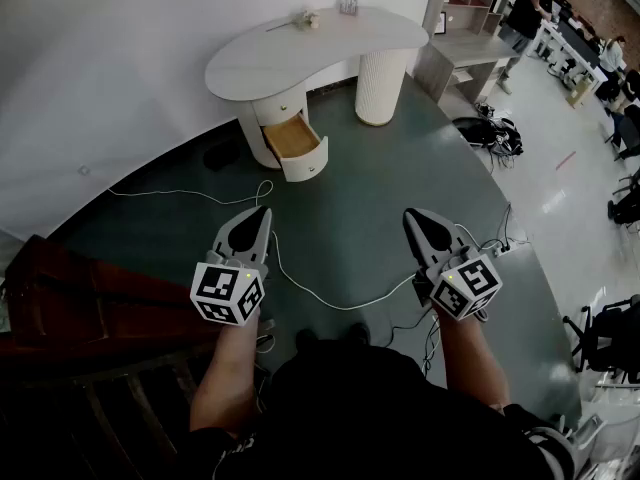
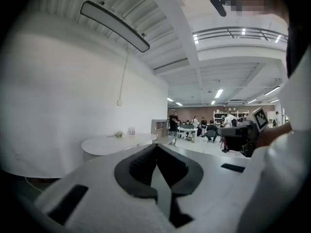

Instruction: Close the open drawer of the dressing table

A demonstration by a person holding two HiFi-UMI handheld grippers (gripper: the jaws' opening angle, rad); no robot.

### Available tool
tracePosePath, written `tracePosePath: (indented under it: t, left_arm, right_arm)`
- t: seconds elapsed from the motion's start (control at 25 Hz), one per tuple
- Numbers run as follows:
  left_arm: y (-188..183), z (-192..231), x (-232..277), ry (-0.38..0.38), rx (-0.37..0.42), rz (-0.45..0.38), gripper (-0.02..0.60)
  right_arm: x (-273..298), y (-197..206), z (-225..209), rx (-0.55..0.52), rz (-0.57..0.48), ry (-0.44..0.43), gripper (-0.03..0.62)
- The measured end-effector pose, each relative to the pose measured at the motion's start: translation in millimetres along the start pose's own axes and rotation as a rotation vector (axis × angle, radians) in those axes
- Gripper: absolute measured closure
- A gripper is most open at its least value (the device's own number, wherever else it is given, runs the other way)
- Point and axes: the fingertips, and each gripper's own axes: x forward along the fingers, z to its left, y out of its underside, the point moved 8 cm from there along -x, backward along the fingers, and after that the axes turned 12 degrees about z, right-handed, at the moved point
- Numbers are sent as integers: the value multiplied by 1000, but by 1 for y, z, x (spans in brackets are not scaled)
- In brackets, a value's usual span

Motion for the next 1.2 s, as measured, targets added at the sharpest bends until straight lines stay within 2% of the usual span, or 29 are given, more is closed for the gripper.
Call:
tracePosePath:
  t: [0.32,0.56,0.8,0.96,1.2]
  left_arm:
    - [9,-12,2,-3,-10,20,572]
    - [13,-32,8,-24,-29,47,572]
    - [10,-51,17,-50,-40,41,572]
    - [12,-45,29,-57,-62,52,572]
    - [7,-9,68,-45,-92,55,572]
  right_arm:
    - [-3,10,0,-17,11,-26,592]
    - [-18,18,-21,2,11,-42,592]
    - [-26,23,-37,-31,11,-84,591]
    - [-15,24,-45,0,15,-100,589]
    - [30,10,-65,3,40,-115,589]
